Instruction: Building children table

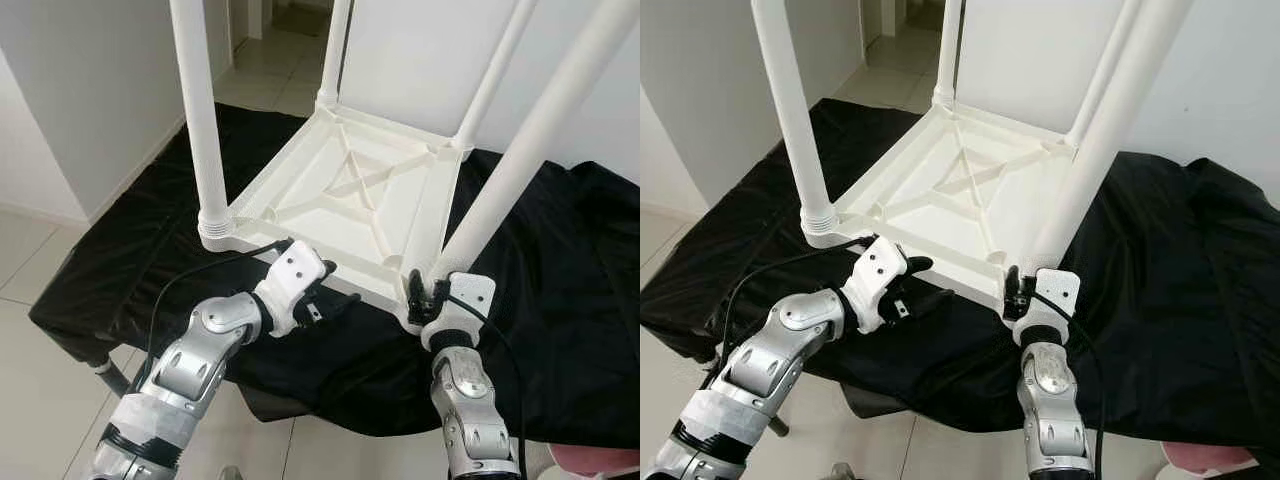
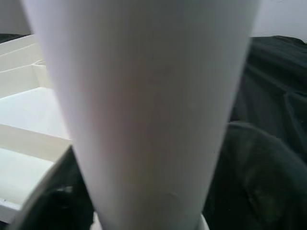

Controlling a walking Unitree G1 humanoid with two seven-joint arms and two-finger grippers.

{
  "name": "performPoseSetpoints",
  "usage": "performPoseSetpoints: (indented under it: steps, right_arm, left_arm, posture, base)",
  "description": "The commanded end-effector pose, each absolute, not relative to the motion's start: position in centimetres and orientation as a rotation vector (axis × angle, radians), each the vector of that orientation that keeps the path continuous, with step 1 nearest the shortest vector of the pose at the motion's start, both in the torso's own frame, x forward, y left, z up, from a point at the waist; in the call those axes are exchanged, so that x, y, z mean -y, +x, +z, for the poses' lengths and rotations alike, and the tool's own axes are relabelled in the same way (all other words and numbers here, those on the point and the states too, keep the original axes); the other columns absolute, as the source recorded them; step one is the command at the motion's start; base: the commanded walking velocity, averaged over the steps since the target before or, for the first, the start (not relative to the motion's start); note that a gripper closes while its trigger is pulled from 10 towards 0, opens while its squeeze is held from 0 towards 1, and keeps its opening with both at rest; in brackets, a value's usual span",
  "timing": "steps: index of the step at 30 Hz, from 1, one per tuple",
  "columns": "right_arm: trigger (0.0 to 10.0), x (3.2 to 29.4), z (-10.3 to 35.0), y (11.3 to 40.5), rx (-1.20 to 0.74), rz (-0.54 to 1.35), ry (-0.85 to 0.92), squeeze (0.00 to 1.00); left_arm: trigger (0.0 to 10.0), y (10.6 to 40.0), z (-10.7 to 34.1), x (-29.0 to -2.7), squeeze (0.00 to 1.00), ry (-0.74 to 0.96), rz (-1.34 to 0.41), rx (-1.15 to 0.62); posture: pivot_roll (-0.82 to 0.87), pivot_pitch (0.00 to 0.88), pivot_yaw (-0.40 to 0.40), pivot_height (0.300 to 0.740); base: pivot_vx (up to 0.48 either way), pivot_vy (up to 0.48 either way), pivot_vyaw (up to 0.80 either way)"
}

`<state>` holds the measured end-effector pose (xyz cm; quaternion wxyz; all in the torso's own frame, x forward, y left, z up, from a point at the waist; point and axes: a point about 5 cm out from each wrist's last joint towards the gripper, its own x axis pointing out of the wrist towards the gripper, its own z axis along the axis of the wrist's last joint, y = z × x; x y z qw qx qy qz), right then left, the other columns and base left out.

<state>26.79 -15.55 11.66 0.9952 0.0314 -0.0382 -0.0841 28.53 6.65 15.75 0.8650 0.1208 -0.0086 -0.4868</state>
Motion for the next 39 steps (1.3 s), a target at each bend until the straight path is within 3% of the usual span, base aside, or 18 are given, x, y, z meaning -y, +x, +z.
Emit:
performPoseSetpoints:
  steps: [1, 12, 13, 14, 15, 30, 39]
  right_arm:
    - [10.0, 15.5, 11.7, 26.8, 0.076, -0.173, 0.058, 1.0]
    - [10.0, 15.8, 12.3, 27.2, 0.101, -0.097, 0.058, 1.0]
    - [10.0, 15.8, 12.4, 27.3, 0.103, -0.061, 0.064, 0.65]
    - [10.0, 15.8, 12.4, 27.3, 0.103, -0.061, 0.064, 0.65]
    - [10.0, 15.9, 12.4, 27.3, 0.107, -0.024, 0.062, 0.0]
    - [10.0, 17.9, 12.8, 28.3, 0.102, 0.358, -0.033, 0.0]
    - [10.0, 17.7, 12.7, 29.1, 0.07, 0.496, -0.09, 0.0]
  left_arm:
    - [10.0, 28.4, 15.6, -6.5, 0.0, 0.258, -1.059, 0.005]
    - [10.0, 28.4, 15.6, -6.5, 0.0, 0.259, -1.059, 0.006]
    - [10.0, 28.4, 15.6, -6.6, 0.0, 0.26, -1.058, 0.004]
    - [10.0, 28.4, 15.6, -6.6, 0.0, 0.26, -1.058, 0.004]
    - [10.0, 28.4, 15.6, -6.6, 0.0, 0.261, -1.058, 0.003]
    - [10.0, 28.5, 15.8, -6.7, 0.0, 0.259, -1.052, 0.006]
    - [10.0, 28.6, 16.0, -6.7, 0.0, 0.257, -1.053, 0.01]
  posture:
    - [0.01, 0.0, -0.077, 0.74]
    - [0.0, 0.0, -0.074, 0.74]
    - [0.0, 0.0, -0.074, 0.74]
    - [0.0, 0.0, -0.074, 0.74]
    - [0.0, 0.0, -0.073, 0.74]
    - [-0.01, 0.017, -0.061, 0.74]
    - [-0.02, 0.026, -0.053, 0.74]
  base:
    - [0.0, 0.0, 0.0]
    - [0.0, 0.0, 0.0]
    - [0.0, 0.0, 0.0]
    - [0.0, 0.0, 0.0]
    - [0.0, 0.0, 0.0]
    - [0.0, 0.0, 0.0]
    - [0.0, 0.0, 0.0]
